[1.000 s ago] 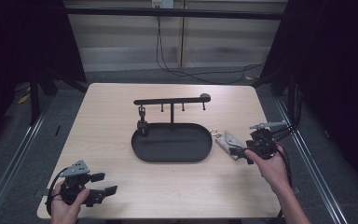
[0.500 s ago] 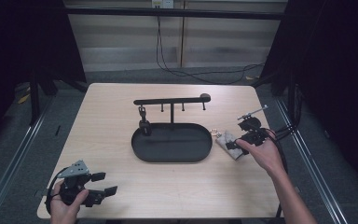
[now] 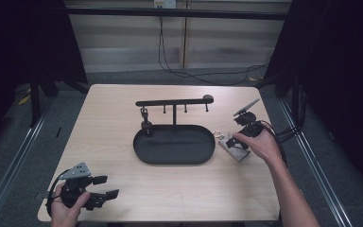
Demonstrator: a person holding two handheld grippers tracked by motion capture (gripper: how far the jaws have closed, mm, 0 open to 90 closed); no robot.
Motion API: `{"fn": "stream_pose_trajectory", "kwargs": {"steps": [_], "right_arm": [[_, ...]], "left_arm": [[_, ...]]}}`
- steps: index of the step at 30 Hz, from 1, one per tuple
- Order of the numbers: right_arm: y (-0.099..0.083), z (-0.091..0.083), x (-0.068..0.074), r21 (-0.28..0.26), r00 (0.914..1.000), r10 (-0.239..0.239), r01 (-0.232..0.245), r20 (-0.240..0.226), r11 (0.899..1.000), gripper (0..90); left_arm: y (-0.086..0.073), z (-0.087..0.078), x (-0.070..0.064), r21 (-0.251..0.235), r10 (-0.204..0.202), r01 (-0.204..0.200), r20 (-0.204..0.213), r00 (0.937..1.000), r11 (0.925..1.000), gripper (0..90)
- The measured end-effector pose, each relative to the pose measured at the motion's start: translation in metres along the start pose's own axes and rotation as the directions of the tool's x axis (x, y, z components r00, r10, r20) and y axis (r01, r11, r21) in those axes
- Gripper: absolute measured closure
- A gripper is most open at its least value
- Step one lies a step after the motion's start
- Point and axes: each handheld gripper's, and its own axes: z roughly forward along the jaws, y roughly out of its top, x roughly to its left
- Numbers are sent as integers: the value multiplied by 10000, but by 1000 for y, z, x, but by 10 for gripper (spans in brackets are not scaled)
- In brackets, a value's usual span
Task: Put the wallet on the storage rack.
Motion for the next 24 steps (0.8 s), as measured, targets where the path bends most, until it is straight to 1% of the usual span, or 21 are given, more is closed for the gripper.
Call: {"fn": "stream_pose_trajectory", "kwargs": {"steps": [2,3,5,6,7,8,9,11,13,14,15,16,17,18,20,21,22,23,24], "right_arm": [[1,1,-1,91,10000,20,-20,-11,10000,174],[4,4,-4,199,9994,189,-184,-278,9996,173],[5,6,-6,276,9994,215,-208,-263,9994,173],[7,10,-9,520,9997,182,-173,-159,9985,171],[7,10,-9,520,9997,182,-173,-159,9985,171],[8,12,-9,692,9999,106,-101,-79,9976,171],[11,15,-10,823,10000,60,-56,-35,9966,171],[14,18,-10,894,10000,-66,65,6,9960,172],[15,20,-10,966,10000,-66,64,22,9953,174],[17,24,-10,1159,9999,-79,71,72,9932,175],[17,27,-11,1193,9999,-77,69,65,9928,175],[17,27,-11,1193,9999,-77,69,65,9928,175],[18,28,-11,1189,9998,-217,215,6,9927,181],[18,29,-11,1194,9996,-263,250,95,9925,184],[18,30,-11,1257,9997,-217,196,149,9919,177],[18,32,-12,1236,9998,-179,166,92,9922,177],[18,36,-13,1375,9996,-230,204,174,9903,177],[18,36,-13,1375,9996,-230,204,174,9903,177],[18,39,-13,1474,9997,-228,211,99,9889,181]], "left_arm": [[0,-1,-1,-14,36,-36,-36,10000,10000,232],[1,-1,-2,7,151,-151,-39,9999,9999,231],[0,-1,-1,18,54,-54,-36,10000,10000,231],[0,0,0,37,2,-2,54,10000,10000,231],[-1,1,1,129,3,-5,112,9999,9999,231],[-1,2,1,191,-5,2,191,9998,9998,231],[0,2,0,180,74,-77,151,9999,9998,232],[0,2,-1,123,103,-104,137,9999,9999,231],[0,1,-1,113,113,-114,143,9998,9999,231],[0,1,0,120,87,-88,105,9999,9999,231],[0,0,1,56,-6,6,98,10000,10000,231],[0,0,1,56,-6,6,98,10000,10000,231],[-1,-1,2,-20,-26,26,73,10000,10000,231],[-1,-1,2,-20,-26,26,73,10000,10000,231],[0,-1,2,9,-3,3,98,10000,10000,231],[0,-1,1,9,16,-16,73,10000,10000,231],[0,-1,1,20,40,-40,72,10000,10000,232],[0,0,1,14,43,-43,88,10000,10000,232],[0,0,0,39,40,-41,83,10000,10000,231]]}}
